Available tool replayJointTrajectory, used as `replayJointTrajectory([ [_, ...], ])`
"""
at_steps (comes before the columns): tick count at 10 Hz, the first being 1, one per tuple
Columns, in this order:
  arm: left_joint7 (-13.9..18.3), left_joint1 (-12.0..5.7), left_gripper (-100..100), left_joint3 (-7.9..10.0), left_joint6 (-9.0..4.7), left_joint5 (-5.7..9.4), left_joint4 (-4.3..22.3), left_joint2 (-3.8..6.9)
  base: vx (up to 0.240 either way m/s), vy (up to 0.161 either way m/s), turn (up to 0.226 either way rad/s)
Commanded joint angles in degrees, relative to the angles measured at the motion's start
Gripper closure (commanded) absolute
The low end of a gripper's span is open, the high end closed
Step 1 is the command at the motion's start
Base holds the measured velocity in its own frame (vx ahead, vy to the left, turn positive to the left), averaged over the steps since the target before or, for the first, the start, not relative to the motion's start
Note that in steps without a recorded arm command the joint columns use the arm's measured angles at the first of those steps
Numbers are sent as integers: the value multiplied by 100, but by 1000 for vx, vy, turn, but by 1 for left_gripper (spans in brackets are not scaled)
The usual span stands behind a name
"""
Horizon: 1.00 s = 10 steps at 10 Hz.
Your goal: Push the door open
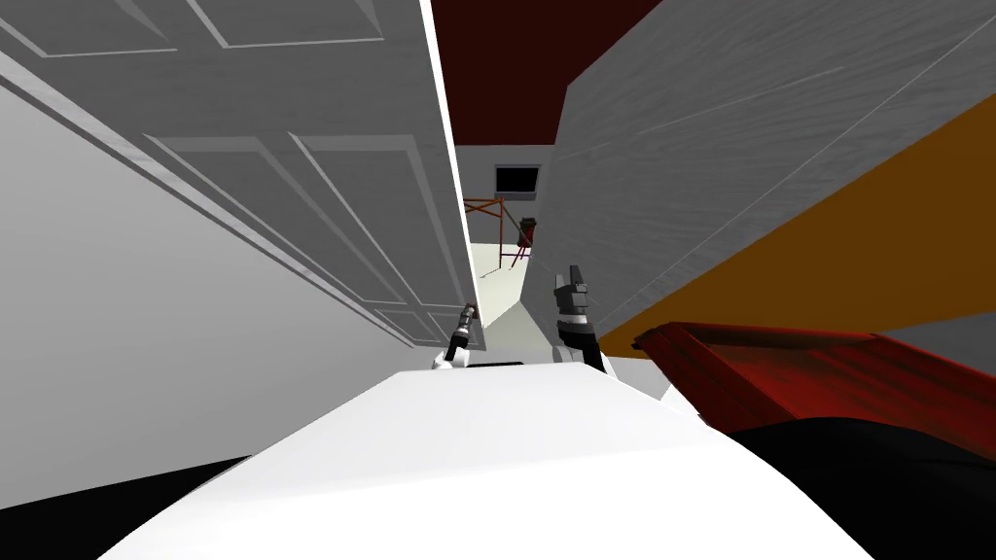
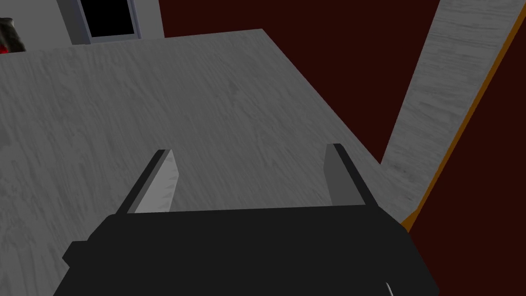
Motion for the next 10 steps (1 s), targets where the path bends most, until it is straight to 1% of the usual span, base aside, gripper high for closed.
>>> replayJointTrajectory([
  [1,0,0,-100,0,0,0,0,0,79,-5,9],
  [2,0,0,100,0,0,0,0,0,-19,-1,-5],
  [7,0,0,100,0,0,0,0,0,-12,1,-2],
  [8,-36,0,100,68,7,35,11,105,103,-29,30],
  [9,-50,-2,100,98,5,51,12,143,163,-73,51],
  [10,-50,-2,100,98,5,51,12,143,106,-61,31],
])
